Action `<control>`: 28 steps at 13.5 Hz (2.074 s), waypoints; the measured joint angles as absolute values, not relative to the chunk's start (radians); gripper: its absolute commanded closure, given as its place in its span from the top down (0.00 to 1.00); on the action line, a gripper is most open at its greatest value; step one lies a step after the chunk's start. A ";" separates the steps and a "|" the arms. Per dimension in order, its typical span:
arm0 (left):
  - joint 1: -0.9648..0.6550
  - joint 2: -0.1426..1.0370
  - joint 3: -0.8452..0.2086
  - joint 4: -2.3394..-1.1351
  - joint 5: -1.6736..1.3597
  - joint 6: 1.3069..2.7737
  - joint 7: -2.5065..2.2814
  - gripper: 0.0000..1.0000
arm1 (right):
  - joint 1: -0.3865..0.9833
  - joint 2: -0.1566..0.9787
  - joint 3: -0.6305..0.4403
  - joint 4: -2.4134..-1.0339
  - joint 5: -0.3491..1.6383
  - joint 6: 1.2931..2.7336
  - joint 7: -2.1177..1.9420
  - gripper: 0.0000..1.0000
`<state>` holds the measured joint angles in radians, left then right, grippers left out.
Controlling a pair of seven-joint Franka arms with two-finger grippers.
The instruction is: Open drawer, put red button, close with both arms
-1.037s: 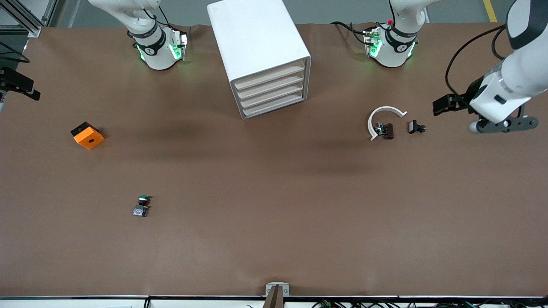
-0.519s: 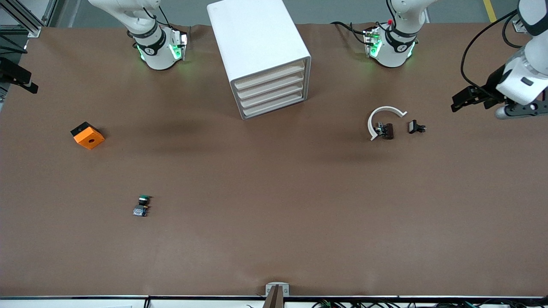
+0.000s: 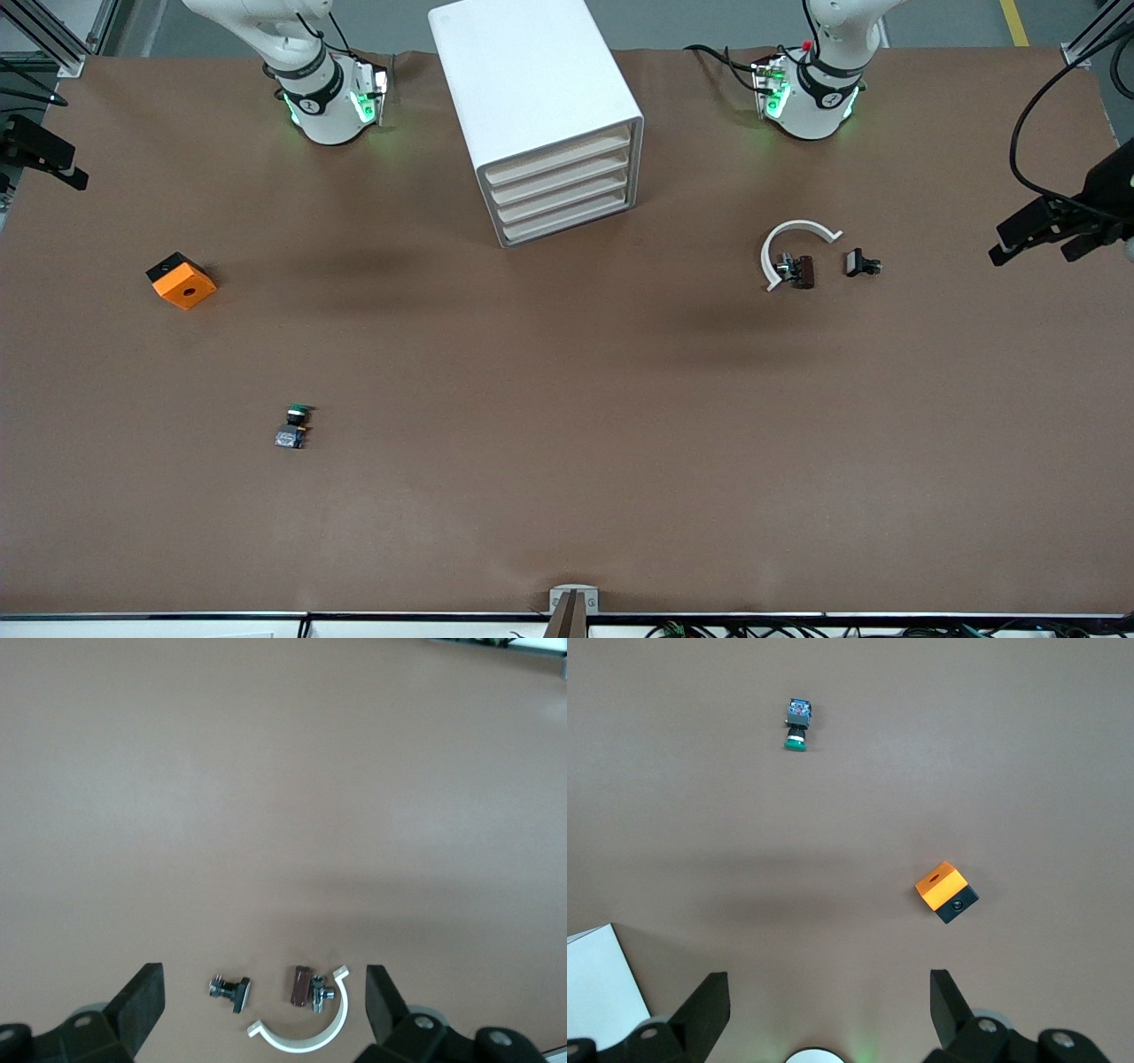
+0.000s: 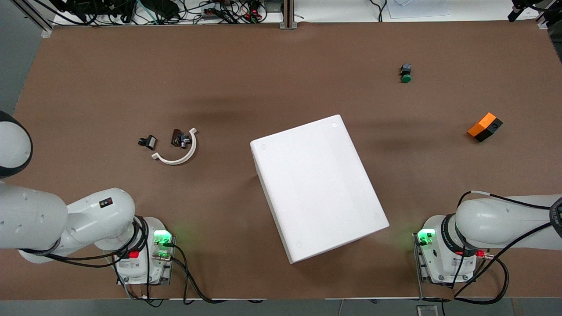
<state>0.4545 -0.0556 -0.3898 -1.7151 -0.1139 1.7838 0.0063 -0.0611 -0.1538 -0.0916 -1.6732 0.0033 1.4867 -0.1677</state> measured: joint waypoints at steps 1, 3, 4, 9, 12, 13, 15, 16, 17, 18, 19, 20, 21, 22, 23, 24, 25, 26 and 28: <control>0.438 -0.043 -0.382 -1.701 -0.112 1.783 0.006 1.00 | -0.061 -0.154 -0.092 -1.673 0.003 1.487 -0.168 1.00; 0.351 -0.035 -0.309 -1.693 -0.103 1.783 0.006 1.00 | -0.061 -0.154 -0.091 -1.674 0.003 1.487 -0.168 1.00; 0.280 -0.034 -0.241 -1.692 -0.100 1.783 0.006 1.00 | -0.061 -0.154 -0.090 -1.674 0.003 1.487 -0.168 1.00; -0.020 -0.034 0.046 -1.691 -0.092 1.774 -0.003 1.00 | -0.061 -0.154 -0.089 -1.674 0.003 1.487 -0.167 1.00; -0.026 -0.034 0.056 -1.691 -0.091 1.772 -0.003 1.00 | -0.061 -0.154 -0.089 -1.674 0.003 1.486 -0.167 1.00; -0.026 -0.034 0.056 -1.691 -0.091 1.772 -0.003 1.00 | -0.061 -0.154 -0.089 -1.674 0.003 1.484 -0.167 1.00; -0.025 -0.034 0.057 -1.691 -0.091 1.771 -0.003 1.00 | -0.061 -0.154 -0.089 -1.674 0.003 1.483 -0.167 1.00; -0.026 -0.034 0.058 -1.691 -0.091 1.771 -0.003 1.00 | -0.061 -0.154 -0.089 -1.674 0.003 1.483 -0.167 1.00; -0.027 -0.034 0.058 -1.691 -0.088 1.768 -0.004 1.00 | -0.061 -0.155 -0.089 -1.674 0.003 1.483 -0.167 1.00; -0.030 -0.034 0.057 -1.691 -0.070 1.758 -0.007 1.00 | -0.061 -0.155 -0.089 -1.674 0.003 1.482 -0.166 1.00; -0.033 -0.034 0.055 -1.688 -0.049 1.745 -0.012 1.00 | -0.061 -0.155 -0.089 -1.674 0.003 1.482 -0.166 1.00; -0.035 -0.035 0.047 -1.683 -0.037 1.733 -0.018 1.00 | -0.061 -0.155 -0.089 -1.674 0.003 1.482 -0.166 1.00; -0.035 -0.037 0.039 -1.677 -0.032 1.725 -0.023 1.00 | -0.061 -0.155 -0.089 -1.674 0.003 1.482 -0.166 1.00; -0.035 -0.040 0.033 -1.674 -0.030 1.721 -0.027 1.00 | -0.061 -0.155 -0.089 -1.674 0.003 1.482 -0.166 1.00; -0.035 -0.043 0.030 -1.672 -0.029 1.719 -0.031 1.00 | -0.062 -0.155 -0.089 -1.674 0.003 1.482 -0.165 1.00; -0.036 -0.045 0.029 -1.671 -0.028 1.719 -0.037 1.00 | -0.062 -0.155 -0.090 -1.674 0.003 1.482 -0.165 1.00; -0.036 -0.046 0.029 -1.665 -0.028 1.719 -0.037 1.00 | -0.062 -0.155 -0.090 -1.674 0.003 1.483 -0.164 1.00; -0.036 -0.046 0.029 -1.659 -0.027 1.718 -0.037 1.00 | -0.062 -0.155 -0.091 -1.674 0.003 1.484 -0.159 1.00; -0.036 -0.046 0.029 -1.652 -0.026 1.717 -0.037 1.00 | -0.062 -0.155 -0.091 -1.674 0.003 1.484 -0.140 1.00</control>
